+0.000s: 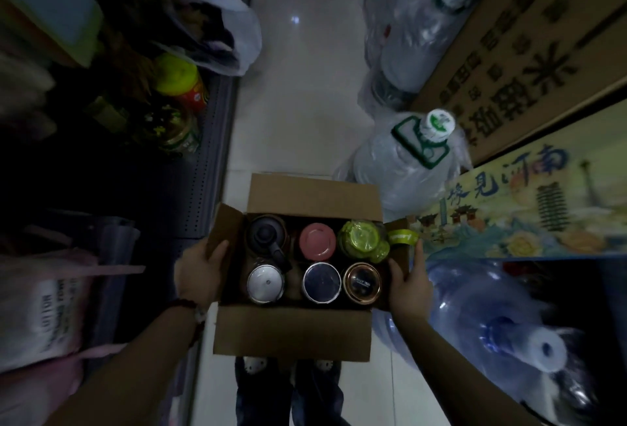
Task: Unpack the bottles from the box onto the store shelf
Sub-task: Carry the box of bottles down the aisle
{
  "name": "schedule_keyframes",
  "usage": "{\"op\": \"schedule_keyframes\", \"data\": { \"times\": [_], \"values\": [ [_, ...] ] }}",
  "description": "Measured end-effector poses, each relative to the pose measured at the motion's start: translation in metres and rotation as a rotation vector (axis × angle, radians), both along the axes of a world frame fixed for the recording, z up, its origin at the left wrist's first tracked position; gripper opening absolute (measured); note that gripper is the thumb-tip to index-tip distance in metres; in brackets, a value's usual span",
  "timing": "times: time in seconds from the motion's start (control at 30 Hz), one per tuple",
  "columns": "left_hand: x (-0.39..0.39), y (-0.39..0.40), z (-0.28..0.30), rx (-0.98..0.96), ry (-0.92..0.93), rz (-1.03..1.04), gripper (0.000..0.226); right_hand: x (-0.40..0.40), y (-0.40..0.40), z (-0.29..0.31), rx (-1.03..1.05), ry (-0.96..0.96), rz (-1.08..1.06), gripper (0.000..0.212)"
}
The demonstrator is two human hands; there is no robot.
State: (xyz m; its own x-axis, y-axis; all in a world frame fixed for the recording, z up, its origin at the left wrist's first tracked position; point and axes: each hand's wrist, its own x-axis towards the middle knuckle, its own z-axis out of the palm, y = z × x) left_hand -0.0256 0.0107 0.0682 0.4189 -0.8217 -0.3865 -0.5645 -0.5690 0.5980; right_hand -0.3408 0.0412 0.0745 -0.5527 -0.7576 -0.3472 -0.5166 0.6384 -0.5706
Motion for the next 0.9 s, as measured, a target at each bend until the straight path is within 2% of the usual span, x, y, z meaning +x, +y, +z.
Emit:
{"op": "schedule_keyframes", "data": {
  "times": [0.27, 0.43, 0.67, 0.9],
  "values": [
    [-0.013, -0.033, 0.178, -0.097, 0.027, 0.013, 0.027, -0.008, -0.025, 0.163, -0.098, -0.039, -0.069, 0.046],
    [-0.022, -0.047, 0.266, -0.144, 0.054, -0.007, 0.027, -0.016, -0.04, 0.254, -0.155, -0.022, -0.089, 0.041],
    [-0.044, -0.049, 0.356, -0.167, 0.041, -0.003, 0.028, -0.032, -0.042, 0.343, -0.187, 0.044, -0.066, 0.038],
    [-0.054, -0.045, 0.403, -0.136, 0.039, -0.083, 0.025, -0.045, -0.019, 0.388, -0.178, 0.068, -0.09, 0.039]
  ]
}}
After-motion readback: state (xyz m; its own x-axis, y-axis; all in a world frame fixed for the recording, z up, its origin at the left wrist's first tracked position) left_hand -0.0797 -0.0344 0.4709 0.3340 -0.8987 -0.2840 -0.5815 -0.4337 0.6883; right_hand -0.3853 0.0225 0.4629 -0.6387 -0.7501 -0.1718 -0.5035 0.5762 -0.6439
